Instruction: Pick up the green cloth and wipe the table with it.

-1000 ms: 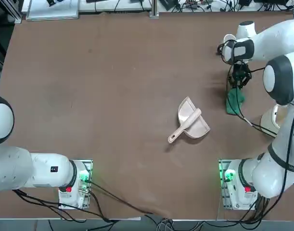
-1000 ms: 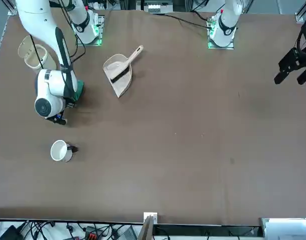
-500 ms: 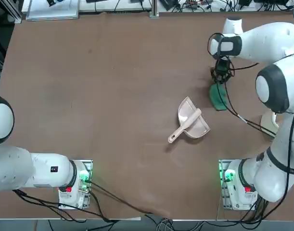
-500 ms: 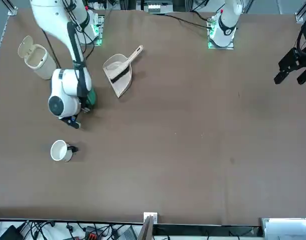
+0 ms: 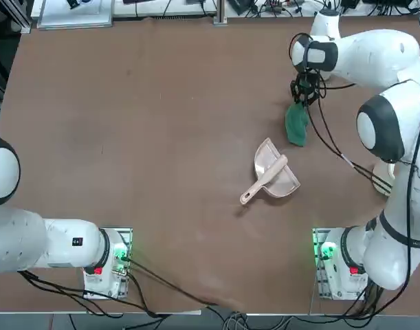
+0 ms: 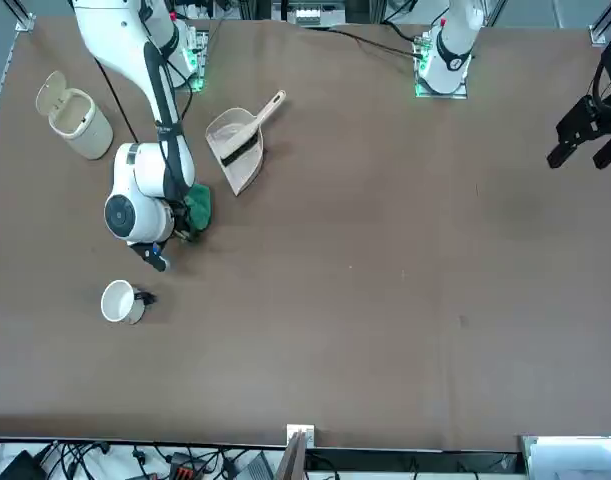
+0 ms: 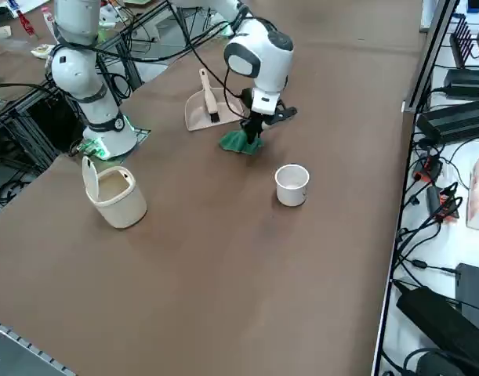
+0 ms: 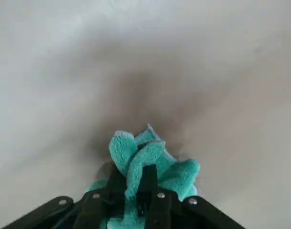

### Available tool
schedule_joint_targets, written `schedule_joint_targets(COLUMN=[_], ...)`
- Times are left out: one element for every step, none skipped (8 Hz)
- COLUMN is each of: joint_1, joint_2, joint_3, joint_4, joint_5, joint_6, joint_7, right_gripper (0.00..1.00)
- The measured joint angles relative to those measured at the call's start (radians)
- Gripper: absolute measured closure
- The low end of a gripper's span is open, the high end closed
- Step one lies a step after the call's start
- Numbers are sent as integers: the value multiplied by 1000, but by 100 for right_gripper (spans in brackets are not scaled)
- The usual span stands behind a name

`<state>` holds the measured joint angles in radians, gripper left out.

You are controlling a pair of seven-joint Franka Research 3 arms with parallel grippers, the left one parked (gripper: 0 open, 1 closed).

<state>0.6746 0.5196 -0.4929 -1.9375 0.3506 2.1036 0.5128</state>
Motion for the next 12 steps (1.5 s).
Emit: schedule_joint_targets(joint_1=[-4, -3, 3, 20, 46, 77, 104, 118, 121, 121, 122, 122], joint_2=[1, 0, -1, -2, -1, 1, 8, 26, 51, 71, 81, 82], joint_3=[-3, -4, -3, -1, 2, 5, 7, 8, 8, 8, 8, 5], joint_4=[27, 60, 106, 154, 188, 203, 207, 208, 212, 219, 224, 230], joint_5=[0, 0, 0, 0, 0, 0, 1, 1, 2, 2, 2, 2], joint_6=[-11, -28, -57, -84, -96, -99, -99, -98, -95, -94, -94, -94], joint_7=[0, 0, 4, 17, 29, 38, 44, 47, 47, 46, 45, 38], right_gripper=[91, 91, 91, 91, 91, 91, 91, 89, 77, 57, 40, 22])
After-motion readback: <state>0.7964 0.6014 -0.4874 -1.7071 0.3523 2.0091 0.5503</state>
